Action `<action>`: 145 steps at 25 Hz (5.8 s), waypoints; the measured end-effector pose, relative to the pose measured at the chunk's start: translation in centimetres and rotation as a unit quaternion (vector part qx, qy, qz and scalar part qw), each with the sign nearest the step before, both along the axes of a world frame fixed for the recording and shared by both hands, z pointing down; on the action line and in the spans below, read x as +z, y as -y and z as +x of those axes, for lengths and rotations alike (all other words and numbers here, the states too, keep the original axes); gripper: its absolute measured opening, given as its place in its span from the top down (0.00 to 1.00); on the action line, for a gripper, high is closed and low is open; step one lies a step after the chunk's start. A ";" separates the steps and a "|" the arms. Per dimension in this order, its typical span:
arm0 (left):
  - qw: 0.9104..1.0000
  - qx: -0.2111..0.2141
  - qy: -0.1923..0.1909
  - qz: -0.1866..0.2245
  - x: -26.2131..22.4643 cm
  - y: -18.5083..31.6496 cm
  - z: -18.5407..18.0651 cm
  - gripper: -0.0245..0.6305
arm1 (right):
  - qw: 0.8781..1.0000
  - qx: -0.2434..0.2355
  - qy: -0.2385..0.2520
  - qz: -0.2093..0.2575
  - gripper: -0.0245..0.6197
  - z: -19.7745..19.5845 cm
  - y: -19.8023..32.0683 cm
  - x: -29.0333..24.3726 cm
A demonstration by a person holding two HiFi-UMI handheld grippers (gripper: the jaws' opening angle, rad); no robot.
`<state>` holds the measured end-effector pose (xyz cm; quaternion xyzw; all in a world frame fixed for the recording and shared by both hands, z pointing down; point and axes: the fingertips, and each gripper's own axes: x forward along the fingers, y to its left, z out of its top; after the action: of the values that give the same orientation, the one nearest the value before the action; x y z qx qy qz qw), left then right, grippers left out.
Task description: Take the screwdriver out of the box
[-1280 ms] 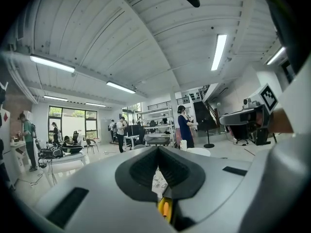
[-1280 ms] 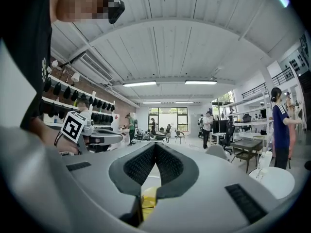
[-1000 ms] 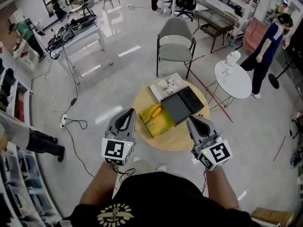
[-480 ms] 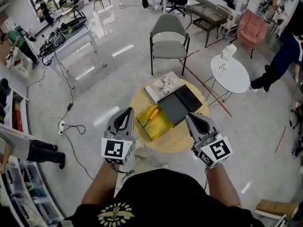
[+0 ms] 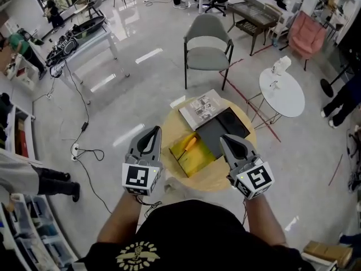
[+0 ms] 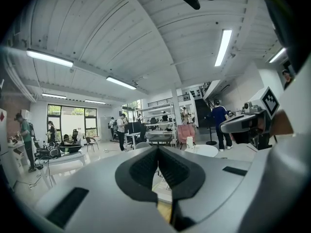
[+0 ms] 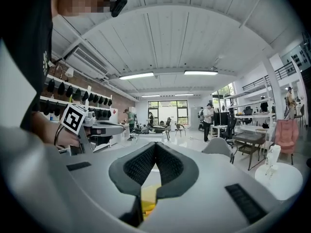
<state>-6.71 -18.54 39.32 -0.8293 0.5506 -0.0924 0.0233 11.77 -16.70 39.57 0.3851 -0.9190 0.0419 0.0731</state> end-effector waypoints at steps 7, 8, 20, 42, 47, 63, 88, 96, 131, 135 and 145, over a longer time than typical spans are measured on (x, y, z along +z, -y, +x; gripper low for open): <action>1.000 -0.027 -0.001 -0.015 1.2 2.6 -3.8 0.94 | 0.999 -0.025 -0.006 -0.030 0.94 -3.8 3.4 3.1; 0.999 -0.029 0.000 -0.018 1.4 2.9 -4.2 0.94 | 0.999 -0.027 -0.007 -0.034 0.94 -4.3 3.8 3.3; 0.999 -0.002 0.013 -0.043 3.9 7.0 -4.1 0.94 | 0.996 -0.013 -0.022 -0.085 0.94 -5.9 7.7 8.8; 0.997 0.020 0.019 -0.069 7.5 11.8 -5.3 0.94 | 0.973 0.030 -0.077 -0.217 0.94 -6.2 10.1 22.2; 0.997 0.018 0.021 -0.073 8.0 12.6 -5.9 0.94 | 0.965 0.035 -0.086 -0.246 0.94 -6.2 10.2 25.3; 0.995 0.007 0.025 -0.095 9.7 13.6 -7.9 0.94 | 0.926 0.063 -0.091 -0.360 0.90 -6.6 10.1 34.0; 0.993 0.024 0.028 -0.115 11.2 15.2 -8.4 0.94 | 0.858 0.146 -0.098 -0.483 0.61 -7.7 10.1 41.2; 0.991 0.043 0.034 -0.122 12.0 15.6 -7.6 0.94 | 0.861 0.129 -0.196 -0.451 0.64 -7.8 9.7 43.1; 0.996 0.023 0.011 -0.088 8.0 8.5 -3.9 0.94 | 0.960 0.024 -0.032 -0.276 0.77 -4.7 6.3 27.1; 0.997 0.019 0.007 -0.073 7.3 7.8 -3.7 0.94 | 0.972 0.014 -0.017 -0.235 0.77 -4.6 6.0 23.7; 0.998 0.025 0.004 -0.054 5.5 6.4 -2.9 0.94 | 0.988 0.001 0.004 -0.151 0.78 -4.4 4.9 15.8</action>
<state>-9.57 -24.92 44.86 -0.8425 0.5237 -0.1252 -0.0170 7.32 -21.62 55.33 0.3706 -0.9019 0.1823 0.1263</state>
